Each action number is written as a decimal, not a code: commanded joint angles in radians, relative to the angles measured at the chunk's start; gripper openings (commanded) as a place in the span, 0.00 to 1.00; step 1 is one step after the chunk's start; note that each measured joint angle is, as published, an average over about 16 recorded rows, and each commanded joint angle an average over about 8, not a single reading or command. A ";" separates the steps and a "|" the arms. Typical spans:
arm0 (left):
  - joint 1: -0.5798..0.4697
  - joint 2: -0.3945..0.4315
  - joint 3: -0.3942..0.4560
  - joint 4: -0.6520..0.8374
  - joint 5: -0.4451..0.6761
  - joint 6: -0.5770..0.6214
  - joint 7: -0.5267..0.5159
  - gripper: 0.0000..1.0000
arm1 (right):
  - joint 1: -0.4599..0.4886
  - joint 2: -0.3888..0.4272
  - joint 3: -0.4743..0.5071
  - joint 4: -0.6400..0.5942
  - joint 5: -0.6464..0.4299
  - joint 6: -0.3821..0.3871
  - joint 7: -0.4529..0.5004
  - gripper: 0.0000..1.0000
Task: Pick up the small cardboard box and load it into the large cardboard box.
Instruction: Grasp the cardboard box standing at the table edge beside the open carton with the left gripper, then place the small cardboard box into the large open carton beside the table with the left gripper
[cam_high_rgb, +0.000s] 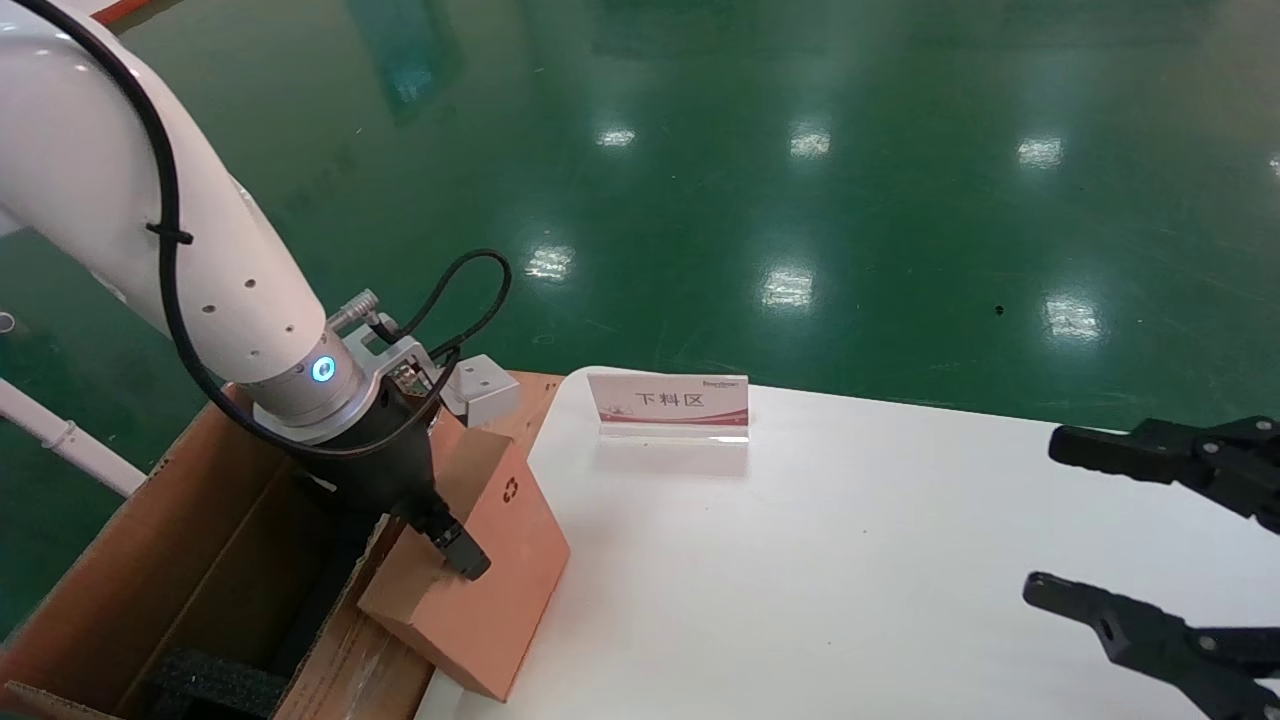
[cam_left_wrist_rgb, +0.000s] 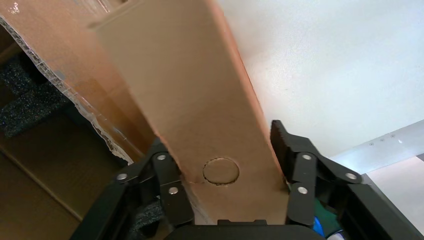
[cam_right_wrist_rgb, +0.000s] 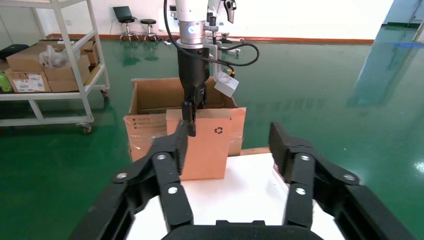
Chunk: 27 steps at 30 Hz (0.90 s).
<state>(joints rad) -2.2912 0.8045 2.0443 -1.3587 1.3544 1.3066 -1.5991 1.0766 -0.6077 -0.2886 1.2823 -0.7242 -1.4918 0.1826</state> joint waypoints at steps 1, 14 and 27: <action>0.000 0.000 0.000 0.000 0.000 0.000 0.000 0.00 | 0.000 0.000 0.000 0.000 0.000 0.000 0.000 0.00; -0.094 -0.063 -0.045 0.060 -0.047 0.033 0.047 0.00 | 0.000 0.000 0.000 -0.001 0.000 0.000 0.000 0.00; -0.372 -0.052 -0.172 0.382 -0.112 0.193 0.349 0.00 | 0.001 0.000 -0.001 -0.001 0.001 0.000 -0.001 0.00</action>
<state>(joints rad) -2.6518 0.7528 1.8912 -0.9804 1.2454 1.4969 -1.2520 1.0773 -0.6075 -0.2899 1.2813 -0.7235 -1.4919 0.1818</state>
